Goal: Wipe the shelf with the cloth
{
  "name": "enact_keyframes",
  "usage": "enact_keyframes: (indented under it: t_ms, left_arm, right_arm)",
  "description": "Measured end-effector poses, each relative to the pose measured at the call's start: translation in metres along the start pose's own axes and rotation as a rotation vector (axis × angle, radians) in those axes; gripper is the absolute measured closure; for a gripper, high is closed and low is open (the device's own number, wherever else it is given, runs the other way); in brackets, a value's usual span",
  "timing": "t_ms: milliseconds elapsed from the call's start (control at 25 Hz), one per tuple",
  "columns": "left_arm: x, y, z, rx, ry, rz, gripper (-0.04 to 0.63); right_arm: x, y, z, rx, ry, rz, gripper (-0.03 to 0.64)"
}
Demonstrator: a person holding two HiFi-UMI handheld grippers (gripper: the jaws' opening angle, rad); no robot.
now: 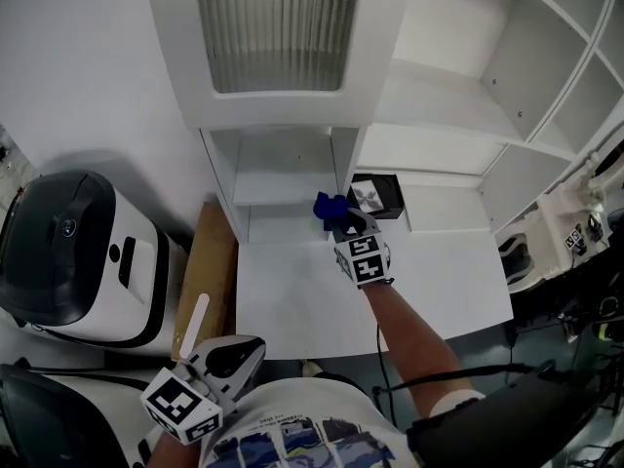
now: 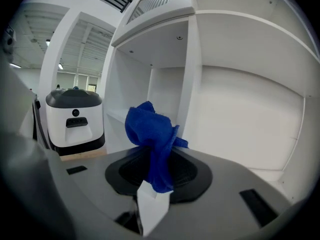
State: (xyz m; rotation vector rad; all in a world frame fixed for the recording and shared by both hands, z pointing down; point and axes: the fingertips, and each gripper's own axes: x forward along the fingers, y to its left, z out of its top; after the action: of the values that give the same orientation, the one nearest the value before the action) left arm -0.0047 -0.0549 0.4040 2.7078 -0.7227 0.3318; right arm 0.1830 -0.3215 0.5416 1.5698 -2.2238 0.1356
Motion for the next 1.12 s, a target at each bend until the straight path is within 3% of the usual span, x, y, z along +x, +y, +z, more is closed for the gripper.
enact_keyframes:
  t_ms: [400, 640, 1120]
  left_arm:
    - [0.006, -0.001, 0.003, 0.004, 0.004, -0.01, 0.583]
    - [0.005, 0.001, 0.002, 0.004, 0.003, -0.013, 0.583]
    - [0.003, -0.006, 0.003, 0.022, -0.005, -0.038, 0.583]
  right_arm:
    - [-0.007, -0.005, 0.004, 0.06, -0.011, 0.015, 0.495]
    - [-0.021, -0.025, 0.039, 0.127, -0.085, -0.007, 0.497]
    - [-0.054, -0.046, 0.122, 0.118, -0.23, -0.022, 0.497]
